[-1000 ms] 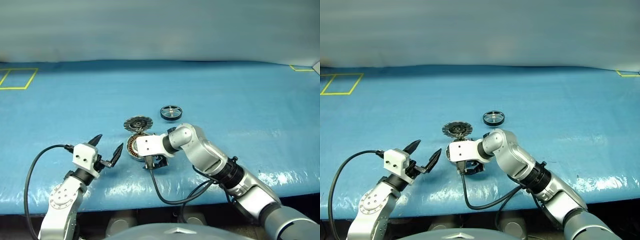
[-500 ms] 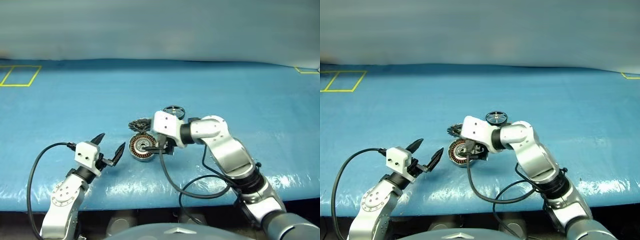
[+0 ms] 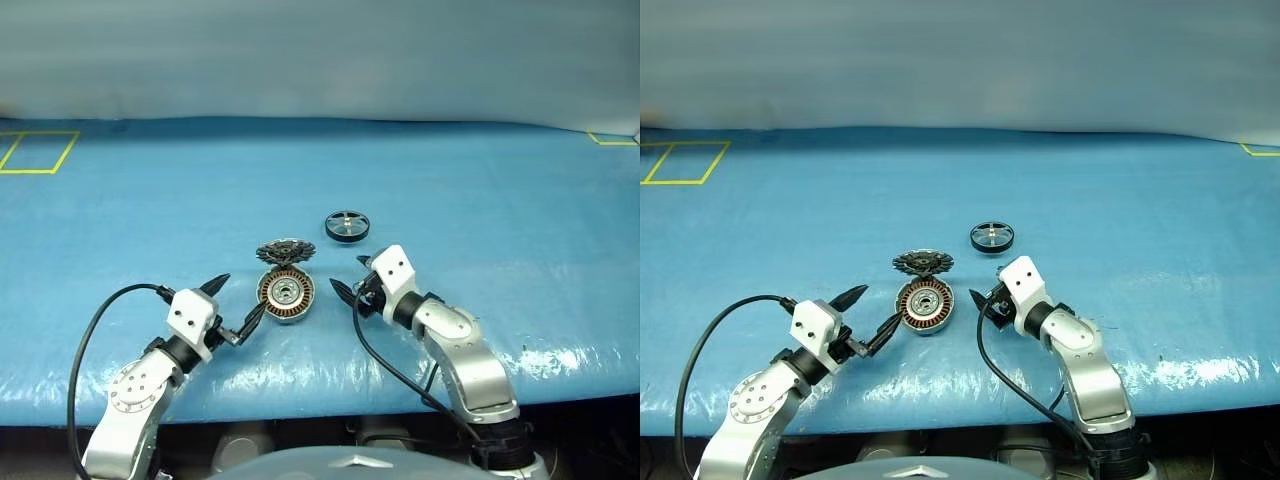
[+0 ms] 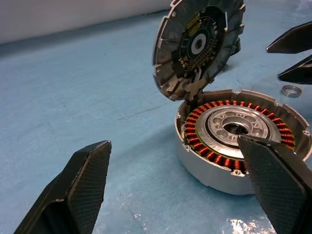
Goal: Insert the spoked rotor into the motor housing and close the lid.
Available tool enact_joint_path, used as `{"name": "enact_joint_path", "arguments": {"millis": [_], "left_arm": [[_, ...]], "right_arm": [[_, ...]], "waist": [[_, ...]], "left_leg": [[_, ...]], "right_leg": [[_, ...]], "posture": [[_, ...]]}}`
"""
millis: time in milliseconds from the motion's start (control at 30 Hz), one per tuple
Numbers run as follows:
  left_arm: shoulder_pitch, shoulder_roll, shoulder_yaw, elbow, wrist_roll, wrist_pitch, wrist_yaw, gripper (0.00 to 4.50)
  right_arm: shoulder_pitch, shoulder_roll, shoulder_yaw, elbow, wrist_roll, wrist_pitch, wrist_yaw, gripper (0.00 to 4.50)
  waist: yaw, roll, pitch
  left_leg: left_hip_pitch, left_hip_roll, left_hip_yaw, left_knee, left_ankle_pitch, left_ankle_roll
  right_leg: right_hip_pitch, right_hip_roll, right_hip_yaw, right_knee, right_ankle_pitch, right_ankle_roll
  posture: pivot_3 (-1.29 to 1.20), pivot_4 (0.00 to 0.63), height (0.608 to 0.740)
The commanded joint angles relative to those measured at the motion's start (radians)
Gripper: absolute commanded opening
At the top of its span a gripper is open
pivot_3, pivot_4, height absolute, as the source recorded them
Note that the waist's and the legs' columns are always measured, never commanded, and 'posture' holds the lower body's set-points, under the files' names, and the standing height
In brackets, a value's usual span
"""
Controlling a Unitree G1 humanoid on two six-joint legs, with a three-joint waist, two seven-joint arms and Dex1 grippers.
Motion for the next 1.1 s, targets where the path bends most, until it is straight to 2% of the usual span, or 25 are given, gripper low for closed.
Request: {"name": "enact_joint_path", "arguments": {"millis": [33,367,533,633,900,1100], "left_arm": [[0.003,0.025,-0.016,-0.041,0.001,0.001,-0.028,4.50],[0.012,0.027,-0.026,-0.029,-0.005,-0.015,-0.045,4.50],[-0.003,0.019,-0.029,-0.015,-0.001,-0.013,-0.042,4.50],[-0.006,0.014,-0.028,-0.012,-0.005,-0.012,-0.043,4.50],[-0.003,0.008,-0.022,0.001,-0.005,-0.020,-0.043,4.50],[0.002,0.004,-0.018,0.015,0.009,-0.040,-0.032,4.50]], "right_arm": [[0.017,0.009,0.004,0.028,-0.008,-0.079,-0.064,3.84],[0.123,-0.014,0.027,0.017,0.041,-0.067,-0.071,3.84],[0.151,0.021,0.003,-0.002,0.086,-0.021,-0.107,3.84],[0.145,0.019,0.000,-0.003,0.090,-0.007,-0.122,3.22],[0.122,-0.017,0.039,-0.028,0.074,0.011,-0.131,0.69],[0.080,-0.062,0.061,-0.115,0.080,0.036,-0.114,0.67]], "waist": [[0.000,0.000,0.000],[0.000,0.000,0.000],[0.001,0.000,-0.001],[0.001,0.000,-0.001],[0.001,0.000,-0.001],[0.001,0.000,-0.001]], "left_leg": [[0.000,0.000,0.000,0.000,0.000,0.000],[0.000,0.000,0.000,0.000,0.000,0.000],[0.001,0.000,-0.001,0.000,0.000,0.000],[0.001,0.000,0.000,0.000,0.000,0.000],[0.001,0.000,0.000,0.000,0.000,0.001],[0.000,0.000,0.000,0.000,0.000,0.001]], "right_leg": [[0.000,0.000,0.000,0.000,0.000,0.000],[0.001,0.000,0.000,-0.001,0.000,0.000],[0.001,0.000,0.000,-0.001,0.000,0.000],[0.001,0.000,0.000,-0.001,0.000,0.000],[0.001,0.000,0.000,-0.001,0.000,0.000],[0.001,0.000,0.000,-0.001,0.000,0.000]], "posture": [[0.00,0.150,0.740],[0.00,0.150,0.740],[0.00,0.150,0.740],[0.00,0.150,0.740],[0.00,0.150,0.740],[0.00,0.150,0.740]]}}
